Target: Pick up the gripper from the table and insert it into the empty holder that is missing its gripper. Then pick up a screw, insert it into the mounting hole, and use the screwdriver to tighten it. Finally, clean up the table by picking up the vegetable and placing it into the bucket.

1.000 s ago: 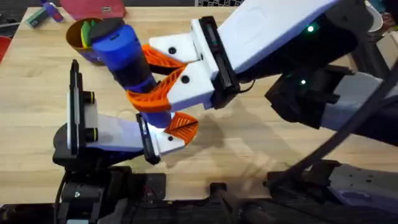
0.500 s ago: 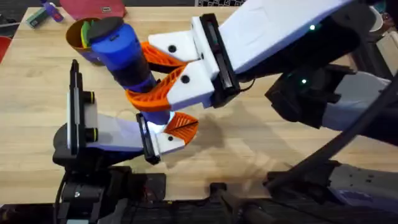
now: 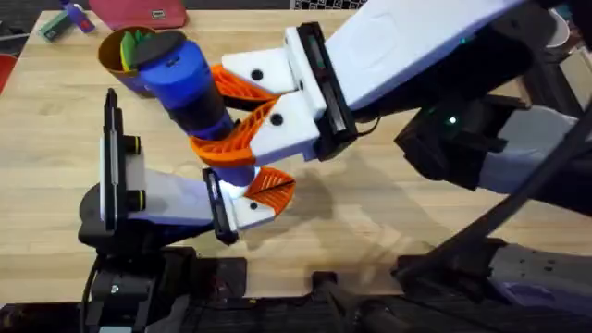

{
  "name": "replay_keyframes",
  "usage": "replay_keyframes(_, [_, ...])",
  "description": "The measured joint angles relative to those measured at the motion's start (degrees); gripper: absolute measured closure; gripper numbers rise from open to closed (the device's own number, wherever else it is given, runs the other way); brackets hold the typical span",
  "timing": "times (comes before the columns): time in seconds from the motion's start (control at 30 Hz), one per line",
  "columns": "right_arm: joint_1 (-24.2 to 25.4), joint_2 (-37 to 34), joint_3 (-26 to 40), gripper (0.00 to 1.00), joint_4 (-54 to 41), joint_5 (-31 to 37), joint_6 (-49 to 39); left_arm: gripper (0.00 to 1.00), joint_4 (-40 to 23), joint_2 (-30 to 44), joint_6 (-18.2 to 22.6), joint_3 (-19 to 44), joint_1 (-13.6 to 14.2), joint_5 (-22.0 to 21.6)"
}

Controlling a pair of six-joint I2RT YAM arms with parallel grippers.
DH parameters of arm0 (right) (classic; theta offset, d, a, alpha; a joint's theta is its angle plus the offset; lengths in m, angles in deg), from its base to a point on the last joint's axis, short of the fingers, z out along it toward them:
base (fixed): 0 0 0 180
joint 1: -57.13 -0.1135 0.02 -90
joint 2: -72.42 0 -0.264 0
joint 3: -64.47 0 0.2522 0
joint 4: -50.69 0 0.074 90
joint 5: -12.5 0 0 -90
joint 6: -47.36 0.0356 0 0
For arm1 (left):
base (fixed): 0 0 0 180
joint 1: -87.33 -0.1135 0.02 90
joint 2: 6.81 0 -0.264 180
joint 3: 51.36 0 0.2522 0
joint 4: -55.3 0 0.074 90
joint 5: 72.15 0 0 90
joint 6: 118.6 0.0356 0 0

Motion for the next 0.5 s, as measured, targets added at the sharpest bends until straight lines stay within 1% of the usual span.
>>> replay_keyframes(0.5, [0.2,-0.2,0.0,0.976,-0.3,-0.2,-0.8,0.991,0.0,0.0,0.0,0.0,0.0,0.0])
